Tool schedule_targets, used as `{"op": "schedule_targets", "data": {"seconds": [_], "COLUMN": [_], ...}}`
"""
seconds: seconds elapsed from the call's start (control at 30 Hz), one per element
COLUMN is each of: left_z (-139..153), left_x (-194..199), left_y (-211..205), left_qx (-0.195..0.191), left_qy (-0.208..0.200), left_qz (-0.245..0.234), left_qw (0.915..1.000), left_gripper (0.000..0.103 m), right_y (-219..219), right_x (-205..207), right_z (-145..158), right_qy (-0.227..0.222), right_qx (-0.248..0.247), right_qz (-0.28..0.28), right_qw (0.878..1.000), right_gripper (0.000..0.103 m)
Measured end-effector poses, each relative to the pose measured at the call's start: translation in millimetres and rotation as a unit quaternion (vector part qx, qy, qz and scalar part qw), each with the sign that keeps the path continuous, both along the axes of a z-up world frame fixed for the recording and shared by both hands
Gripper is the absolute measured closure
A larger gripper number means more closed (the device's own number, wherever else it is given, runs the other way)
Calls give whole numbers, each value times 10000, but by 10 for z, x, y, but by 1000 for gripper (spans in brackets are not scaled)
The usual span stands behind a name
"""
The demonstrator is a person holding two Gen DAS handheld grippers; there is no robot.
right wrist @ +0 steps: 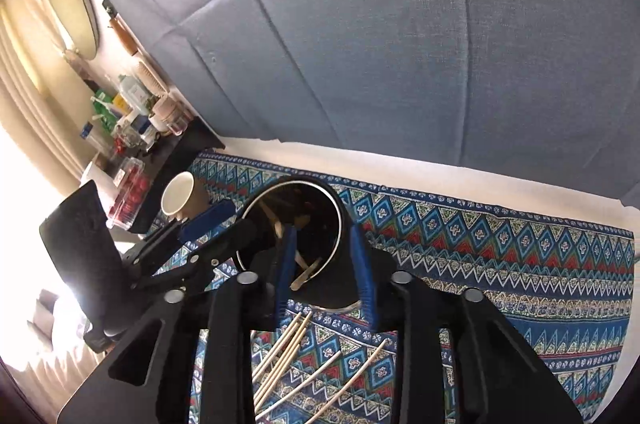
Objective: Organize utensils
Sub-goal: 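Open the right tool to drop its stick into the holder while the left tool releases its stick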
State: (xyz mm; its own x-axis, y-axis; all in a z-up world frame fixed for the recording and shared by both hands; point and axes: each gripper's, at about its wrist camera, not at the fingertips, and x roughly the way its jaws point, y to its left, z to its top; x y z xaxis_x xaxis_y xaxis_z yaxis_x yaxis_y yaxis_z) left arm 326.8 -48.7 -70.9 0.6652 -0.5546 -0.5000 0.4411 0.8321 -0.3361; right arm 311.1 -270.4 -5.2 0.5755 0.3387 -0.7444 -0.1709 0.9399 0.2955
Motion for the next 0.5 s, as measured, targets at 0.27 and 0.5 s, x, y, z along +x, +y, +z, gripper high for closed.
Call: {"op": "schedule_targets", "data": {"seconds": [0.27,0.5], "left_z": [63,108], "left_x": [-113,-191], "left_y": [212,341], "left_qx": [101,307], "left_qy": [22,48], "left_qz": [189,449], "left_qw": [9998,9985], "left_gripper": [34,11], "right_y": [-112,-153], "right_x": [-80,-222], "right_z": [199,300], "right_qy": [-352,-550], "right_qx": [-60,-156], "right_qz": [-392,-594], "right_qw": [9986,9966], "right_gripper": [32,18]}}
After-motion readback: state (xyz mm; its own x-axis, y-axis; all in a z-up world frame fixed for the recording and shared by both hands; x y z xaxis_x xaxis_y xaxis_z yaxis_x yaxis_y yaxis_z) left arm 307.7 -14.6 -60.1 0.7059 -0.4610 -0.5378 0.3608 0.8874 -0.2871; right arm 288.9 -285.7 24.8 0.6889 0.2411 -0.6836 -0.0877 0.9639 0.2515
